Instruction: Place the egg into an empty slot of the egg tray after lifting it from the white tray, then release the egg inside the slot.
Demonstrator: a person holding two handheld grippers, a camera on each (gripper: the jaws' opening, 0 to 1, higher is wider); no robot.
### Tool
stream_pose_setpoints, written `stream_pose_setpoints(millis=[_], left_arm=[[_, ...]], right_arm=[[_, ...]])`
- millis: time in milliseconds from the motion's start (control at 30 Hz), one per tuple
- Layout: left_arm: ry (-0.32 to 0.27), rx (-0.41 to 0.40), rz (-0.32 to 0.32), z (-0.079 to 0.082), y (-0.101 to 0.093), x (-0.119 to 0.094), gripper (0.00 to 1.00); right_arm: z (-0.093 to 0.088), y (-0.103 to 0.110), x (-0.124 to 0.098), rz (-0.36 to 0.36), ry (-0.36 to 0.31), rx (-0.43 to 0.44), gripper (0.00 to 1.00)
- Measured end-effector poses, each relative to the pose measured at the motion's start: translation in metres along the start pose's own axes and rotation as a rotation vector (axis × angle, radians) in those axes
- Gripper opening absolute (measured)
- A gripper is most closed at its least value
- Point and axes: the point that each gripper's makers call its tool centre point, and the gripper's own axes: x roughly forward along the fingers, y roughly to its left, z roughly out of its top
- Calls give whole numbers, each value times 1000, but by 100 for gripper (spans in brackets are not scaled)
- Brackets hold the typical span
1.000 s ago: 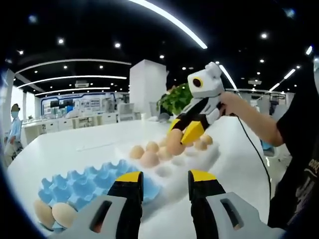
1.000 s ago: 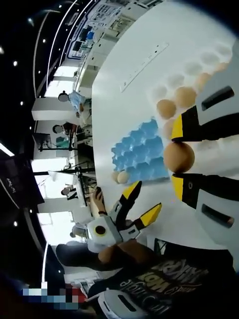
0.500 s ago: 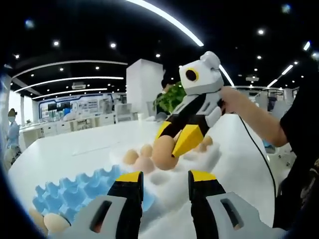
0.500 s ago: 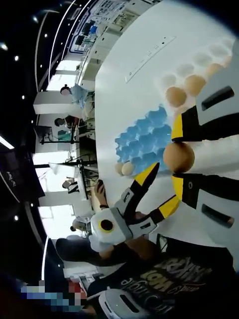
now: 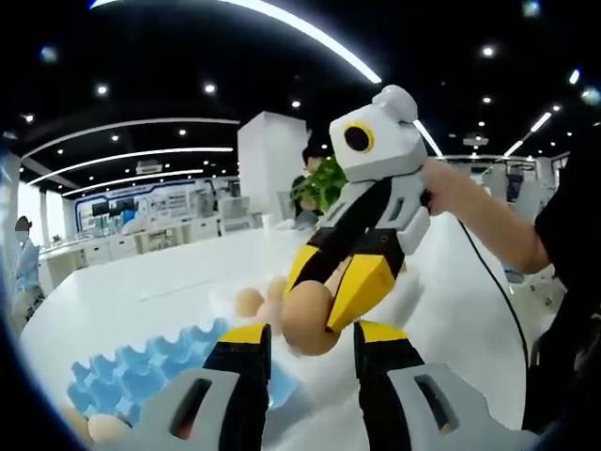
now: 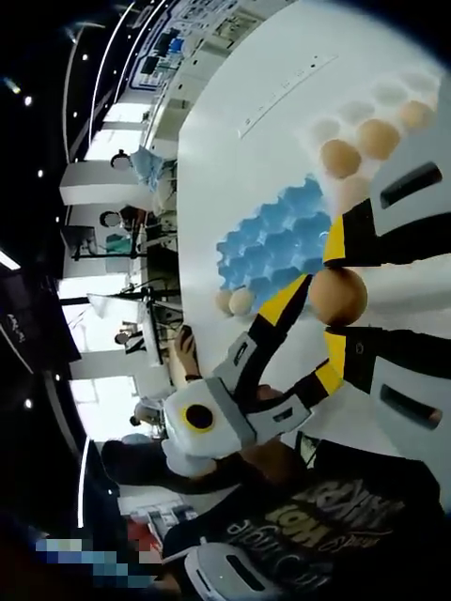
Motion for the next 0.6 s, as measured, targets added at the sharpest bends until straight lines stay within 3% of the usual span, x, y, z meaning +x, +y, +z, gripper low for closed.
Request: stream_pose_setpoints(millis=[67, 200, 600], left_arm=[[0, 6, 4, 1, -4, -1, 35], [1, 0, 4, -2, 11, -2, 32], [17, 13, 16, -4, -2, -1, 27]], right_arm=[[-1, 1, 1, 2, 4, -1, 26], [0, 7, 4, 4, 2, 2, 26], [2, 14, 6, 11, 3, 8, 26]])
